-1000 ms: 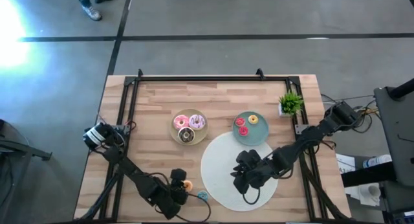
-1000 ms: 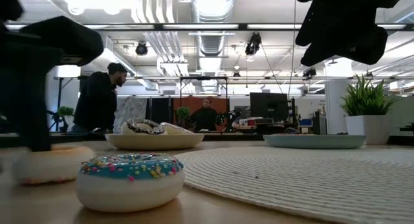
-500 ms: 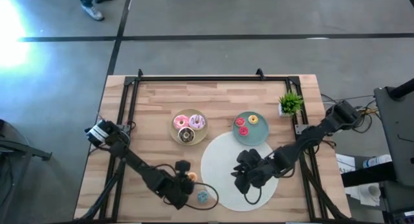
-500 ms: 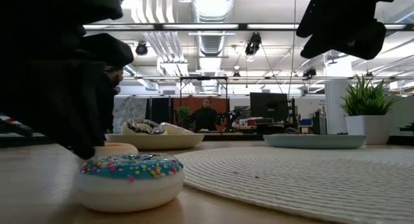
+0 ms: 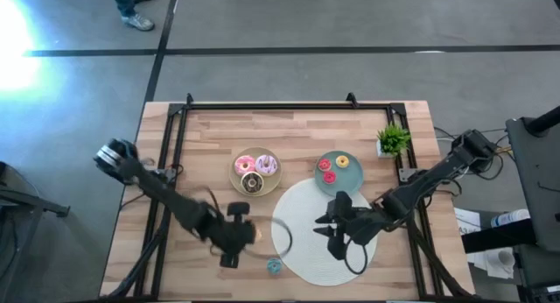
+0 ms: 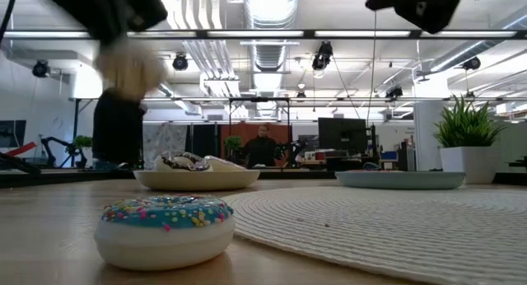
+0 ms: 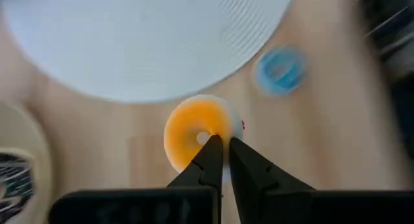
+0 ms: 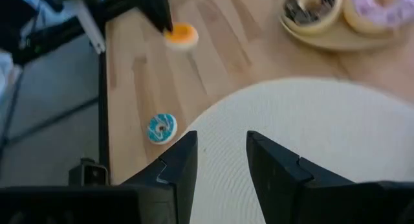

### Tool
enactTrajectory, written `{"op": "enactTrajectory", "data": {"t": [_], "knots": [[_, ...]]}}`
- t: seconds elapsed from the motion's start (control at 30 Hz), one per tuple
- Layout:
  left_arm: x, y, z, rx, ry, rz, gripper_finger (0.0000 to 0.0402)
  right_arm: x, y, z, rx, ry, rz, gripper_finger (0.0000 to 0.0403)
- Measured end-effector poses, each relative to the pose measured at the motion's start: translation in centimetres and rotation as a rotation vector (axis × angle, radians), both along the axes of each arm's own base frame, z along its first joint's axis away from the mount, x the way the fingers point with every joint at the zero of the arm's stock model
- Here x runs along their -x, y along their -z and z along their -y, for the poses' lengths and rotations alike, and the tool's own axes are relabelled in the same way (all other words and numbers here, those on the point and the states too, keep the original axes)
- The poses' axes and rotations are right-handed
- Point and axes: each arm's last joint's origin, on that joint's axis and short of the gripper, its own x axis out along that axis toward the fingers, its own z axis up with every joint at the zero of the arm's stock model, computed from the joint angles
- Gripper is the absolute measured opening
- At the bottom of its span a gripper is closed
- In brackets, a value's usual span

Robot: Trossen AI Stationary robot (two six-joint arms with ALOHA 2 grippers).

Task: Pick & Place donuts
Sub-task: Put the small orange donut on the blue plate

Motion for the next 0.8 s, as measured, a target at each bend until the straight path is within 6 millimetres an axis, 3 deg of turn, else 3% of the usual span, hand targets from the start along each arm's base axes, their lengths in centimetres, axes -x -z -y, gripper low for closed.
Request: {"op": "enactTrajectory", "data": {"t": [0.23, 0.4, 0.63, 0.8], "knots": [[-0.6, -6.7, -6.4, 0.524, 0.011, 0.194, 0.0, -1.5, -2.0, -0.8, 0.261, -0.199, 0.065, 0.0125], [-1.8, -8.6, -10.1, 0.73, 0.019, 0.313, 0.0, -3.3, -4.0, -0.4, 0.479, -0.259, 0.074, 0.0128], [-2.8, -9.7, -11.9, 0.892, 0.084, 0.362, 0.0, -4.0, -6.1, 0.7, 0.635, -0.231, -0.034, 0.0161], [-2.8, -10.1, -11.9, 0.918, 0.135, 0.376, 0.0, -4.3, -7.3, 1.2, 0.604, -0.172, -0.019, 0.0186]]}}
